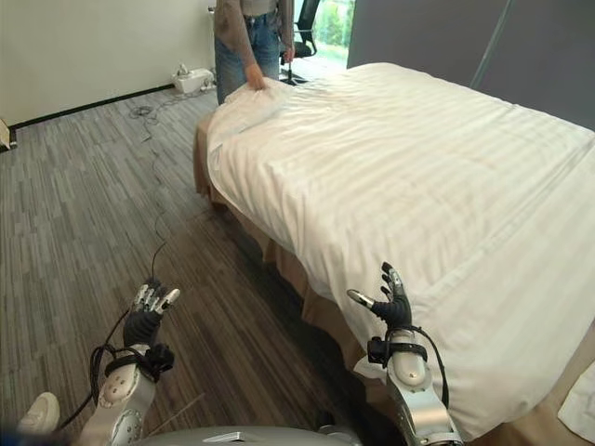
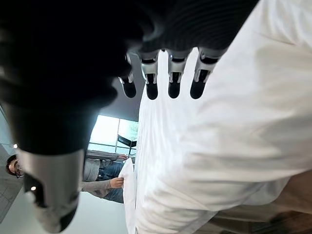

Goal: Making the bed.

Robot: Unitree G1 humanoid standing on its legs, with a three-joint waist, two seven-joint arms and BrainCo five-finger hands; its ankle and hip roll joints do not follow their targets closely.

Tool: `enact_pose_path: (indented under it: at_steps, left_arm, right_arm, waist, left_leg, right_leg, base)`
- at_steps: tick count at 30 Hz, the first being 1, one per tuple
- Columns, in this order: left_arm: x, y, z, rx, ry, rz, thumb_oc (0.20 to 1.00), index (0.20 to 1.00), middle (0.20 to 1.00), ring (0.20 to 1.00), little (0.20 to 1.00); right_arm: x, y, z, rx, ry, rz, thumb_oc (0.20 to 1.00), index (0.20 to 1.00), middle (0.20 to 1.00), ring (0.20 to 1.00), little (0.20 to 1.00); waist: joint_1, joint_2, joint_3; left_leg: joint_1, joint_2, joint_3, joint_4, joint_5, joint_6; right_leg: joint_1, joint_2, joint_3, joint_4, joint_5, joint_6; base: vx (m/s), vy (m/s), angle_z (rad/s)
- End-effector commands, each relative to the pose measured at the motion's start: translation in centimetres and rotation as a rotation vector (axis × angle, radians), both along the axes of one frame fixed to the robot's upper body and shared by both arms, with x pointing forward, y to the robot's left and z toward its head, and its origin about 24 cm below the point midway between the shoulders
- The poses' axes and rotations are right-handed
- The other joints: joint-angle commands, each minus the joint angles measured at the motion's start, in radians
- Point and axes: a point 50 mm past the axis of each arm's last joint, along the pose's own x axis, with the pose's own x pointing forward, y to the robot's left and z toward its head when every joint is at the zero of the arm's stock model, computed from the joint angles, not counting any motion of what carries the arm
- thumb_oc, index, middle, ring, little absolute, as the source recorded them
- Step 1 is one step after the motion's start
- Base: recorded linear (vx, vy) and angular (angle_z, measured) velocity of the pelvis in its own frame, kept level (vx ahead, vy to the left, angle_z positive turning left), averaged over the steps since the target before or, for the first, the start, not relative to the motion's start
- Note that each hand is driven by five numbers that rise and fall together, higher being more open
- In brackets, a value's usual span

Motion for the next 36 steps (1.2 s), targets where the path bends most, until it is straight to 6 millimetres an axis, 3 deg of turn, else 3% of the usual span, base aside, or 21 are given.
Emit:
enact_pose_path:
  at_steps: [1,3,4,7,10,12,14,15,17,18,20,22,23,24,27,29,31,32,33,34,36]
  left_arm:
    - [3.1,0.8,4.2,0.009,-0.212,-0.040,1.000,1.000,1.000,1.000,1.000]
    - [2.6,0.7,3.7,0.016,-0.183,-0.042,1.000,1.000,1.000,1.000,1.000]
    - [2.3,0.9,3.4,0.026,-0.169,-0.039,1.000,1.000,1.000,1.000,1.000]
    - [2.0,1.5,3.1,0.045,-0.150,-0.017,1.000,1.000,1.000,1.000,1.000]
    - [2.1,1.4,3.2,0.044,-0.152,-0.018,1.000,1.000,1.000,1.000,1.000]
    - [2.7,1.5,3.6,0.081,-0.159,-0.055,1.000,1.000,1.000,1.000,1.000]
    - [3.3,1.5,4.0,0.106,-0.173,-0.065,1.000,1.000,1.000,1.000,1.000]
    - [3.3,1.5,4.0,0.105,-0.174,-0.065,1.000,1.000,1.000,1.000,1.000]
    - [3.7,1.6,4.4,0.127,-0.182,-0.075,1.000,1.000,1.000,1.000,1.000]
    - [3.8,1.5,4.5,0.123,-0.185,-0.075,1.000,1.000,1.000,1.000,1.000]
    - [3.7,1.6,4.4,0.115,-0.184,-0.075,1.000,1.000,1.000,1.000,1.000]
    - [3.6,1.4,4.3,0.116,-0.184,-0.092,1.000,1.000,1.000,1.000,1.000]
    - [3.6,1.4,4.3,0.116,-0.184,-0.092,1.000,1.000,1.000,1.000,1.000]
    - [3.7,1.2,4.6,0.126,-0.196,-0.101,1.000,1.000,1.000,1.000,1.000]
    - [4.0,1.1,4.8,0.141,-0.209,-0.110,1.000,1.000,1.000,1.000,1.000]
    - [4.0,1.2,4.8,0.159,-0.210,-0.110,1.000,1.000,1.000,1.000,1.000]
    - [3.8,1.3,4.8,0.161,-0.212,-0.094,1.000,1.000,1.000,1.000,1.000]
    - [3.5,1.7,4.9,0.147,-0.221,-0.072,1.000,1.000,1.000,1.000,1.000]
    - [3.5,1.8,4.9,0.148,-0.222,-0.072,1.000,1.000,1.000,1.000,1.000]
    - [3.6,1.9,5.2,0.128,-0.243,-0.042,1.000,1.000,1.000,1.000,1.000]
    - [3.7,2.2,5.5,0.119,-0.256,-0.024,1.000,1.000,1.000,1.000,1.000]
  right_arm:
    - [3.4,0.2,5.6,-0.085,-0.272,0.033,1.000,1.000,1.000,1.000,1.000]
    - [3.4,0.6,5.3,-0.077,-0.256,0.045,1.000,1.000,1.000,1.000,1.000]
    - [3.3,0.7,5.1,-0.077,-0.246,0.053,1.000,1.000,1.000,1.000,1.000]
    - [3.5,1.3,4.9,-0.080,-0.237,0.077,1.000,1.000,1.000,1.000,1.000]
    - [3.5,1.6,4.9,-0.080,-0.236,0.083,1.000,1.000,1.000,1.000,1.000]
    - [3.4,1.8,4.6,-0.079,-0.234,0.088,1.000,1.000,1.000,1.000,1.000]
    - [3.5,1.9,4.7,-0.086,-0.239,0.088,1.000,1.000,1.000,1.000,1.000]
    - [3.5,1.9,4.8,-0.086,-0.240,0.088,1.000,1.000,1.000,1.000,1.000]
    - [3.8,2.4,4.9,-0.065,-0.251,0.086,1.000,1.000,1.000,1.000,1.000]
    - [3.9,2.6,5.0,-0.051,-0.255,0.087,1.000,1.000,1.000,1.000,1.000]
    - [3.7,3.0,4.9,-0.033,-0.255,0.101,1.000,1.000,1.000,1.000,1.000]
    - [3.4,3.3,4.7,-0.015,-0.248,0.115,1.000,1.000,1.000,1.000,1.000]
    - [3.4,3.3,4.7,-0.015,-0.248,0.115,1.000,1.000,1.000,1.000,1.000]
    - [3.4,3.4,4.6,-0.008,-0.247,0.115,1.000,1.000,1.000,1.000,1.000]
    - [3.3,3.5,4.6,-0.012,-0.250,0.115,1.000,1.000,1.000,1.000,1.000]
    - [3.3,3.5,4.8,-0.035,-0.261,0.128,1.000,1.000,1.000,1.000,1.000]
    - [3.3,3.4,4.8,-0.038,-0.265,0.128,1.000,1.000,1.000,1.000,1.000]
    - [3.6,3.0,5.3,-0.060,-0.290,0.127,1.000,1.000,1.000,1.000,1.000]
    - [3.6,3.0,5.3,-0.059,-0.291,0.128,1.000,1.000,1.000,1.000,1.000]
    - [4.1,2.7,5.8,-0.069,-0.318,0.112,1.000,1.000,1.000,1.000,1.000]
    - [4.6,2.5,6.3,-0.082,-0.338,0.107,1.000,1.000,1.000,1.000,1.000]
  waist:
    - [0.033,-0.074,0.195]
    - [0.049,-0.076,0.189]
    - [0.055,-0.073,0.182]
    - [0.066,-0.049,0.152]
    - [0.065,-0.047,0.135]
    - [0.061,-0.052,0.115]
    - [0.042,-0.052,0.130]
    - [0.043,-0.050,0.128]
    - [0.007,-0.024,0.166]
    - [0.001,-0.019,0.170]
    - [-0.015,-0.018,0.178]
    - [-0.036,-0.026,0.181]
    - [-0.035,-0.024,0.179]
    - [-0.046,-0.037,0.175]
    - [-0.058,-0.041,0.174]
    - [-0.059,-0.049,0.161]
    - [-0.055,-0.052,0.154]
    - [-0.042,-0.052,0.163]
    - [-0.044,-0.055,0.161]
    - [-0.021,-0.066,0.180]
    - [-0.003,-0.081,0.197]
  left_leg:
    - [-0.273,0.033,-0.047,0.513,0.004,0.025]
    - [-0.300,-0.009,0.000,0.446,-0.076,0.065]
    - [-0.296,-0.037,0.017,0.391,-0.084,0.077]
    - [-0.244,-0.076,0.074,0.164,-0.043,0.084]
    - [-0.228,-0.101,0.054,0.126,-0.031,0.102]
    - [-0.155,-0.126,0.056,0.059,-0.040,0.126]
    - [-0.093,-0.140,0.046,0.017,-0.053,0.148]
    - [-0.096,-0.138,0.048,0.016,-0.050,0.148]
    - [-0.030,-0.135,0.037,-0.028,-0.065,0.172]
    - [-0.014,-0.133,0.037,-0.040,-0.070,0.174]
    - [0.015,-0.134,0.036,-0.056,-0.080,0.166]
    - [0.035,-0.139,0.015,-0.063,-0.098,0.159]
    - [0.032,-0.138,0.016,-0.064,-0.095,0.158]
    - [0.053,-0.152,-0.004,-0.071,-0.115,0.149]
    - [0.078,-0.160,-0.028,-0.071,-0.142,0.146]
    - [0.120,-0.166,-0.043,-0.051,-0.193,0.142]
    - [0.120,-0.153,-0.043,0.031,-0.232,0.134]
    - [0.079,-0.133,-0.044,0.179,-0.242,0.117]
    - [0.072,-0.135,-0.045,0.181,-0.238,0.117]
    - [-0.009,-0.104,-0.047,0.349,-0.204,0.097]
    - [-0.104,-0.074,-0.034,0.411,-0.188,0.103]
  right_leg:
    - [0.153,-0.012,0.011,-0.020,-0.191,-0.054]
    - [0.164,-0.022,0.008,-0.027,-0.203,-0.042]
    - [0.168,-0.022,0.014,-0.029,-0.206,-0.038]
    - [0.176,-0.012,0.022,-0.034,-0.228,-0.013]
    - [0.186,-0.024,0.010,-0.018,-0.241,-0.001]
    - [0.144,-0.054,-0.008,0.144,-0.259,0.025]
    - [0.064,-0.070,0.002,0.331,-0.205,0.059]
    - [0.059,-0.068,0.004,0.330,-0.202,0.058]
    - [-0.074,-0.065,0.040,0.560,-0.135,0.069]
    - [-0.107,-0.067,0.044,0.575,-0.143,0.058]
    - [-0.137,-0.066,0.036,0.489,-0.182,0.039]
    - [-0.157,-0.017,0.072,0.336,-0.170,0.044]
    - [-0.157,-0.015,0.072,0.329,-0.164,0.043]
    - [-0.171,0.010,0.104,0.201,-0.123,0.053]
    - [-0.181,0.030,0.111,0.139,-0.085,0.057]
    - [-0.154,0.023,0.109,0.108,-0.077,0.044]
    - [-0.121,0.023,0.099,0.103,-0.085,0.032]
    - [-0.068,0.024,0.086,0.075,-0.099,0.008]
    - [-0.072,0.022,0.085,0.073,-0.095,0.008]
    - [-0.029,0.020,0.077,0.056,-0.114,-0.021]
    - [0.006,-0.003,0.050,0.030,-0.131,-0.032]
  base:
    - [0.10,-0.096,0.29]
    - [0.20,0.070,0.91]
    - [0.25,0.148,0.25]
    - [0.27,0.195,-0.63]
    - [0.19,0.163,0.15]
    - [0.27,0.204,-0.12]
    - [0.15,0.145,0.10]
    - [0.08,0.117,0.15]
    - [0.14,0.172,0.38]
    - [0.21,0.158,0.30]
    - [0.26,0.045,0.24]
    - [0.26,-0.026,0.34]
    - [0.27,-0.072,0.43]
    - [0.25,-0.072,0.47]
    - [0.26,-0.066,0.28]
    - [0.32,-0.091,0.41]
    - [0.29,-0.141,0.29]
    - [0.20,-0.131,0.24]
    - [0.19,-0.174,0.23]
    - [0.05,-0.094,0.24]
    - [0.12,-0.082,0.13]
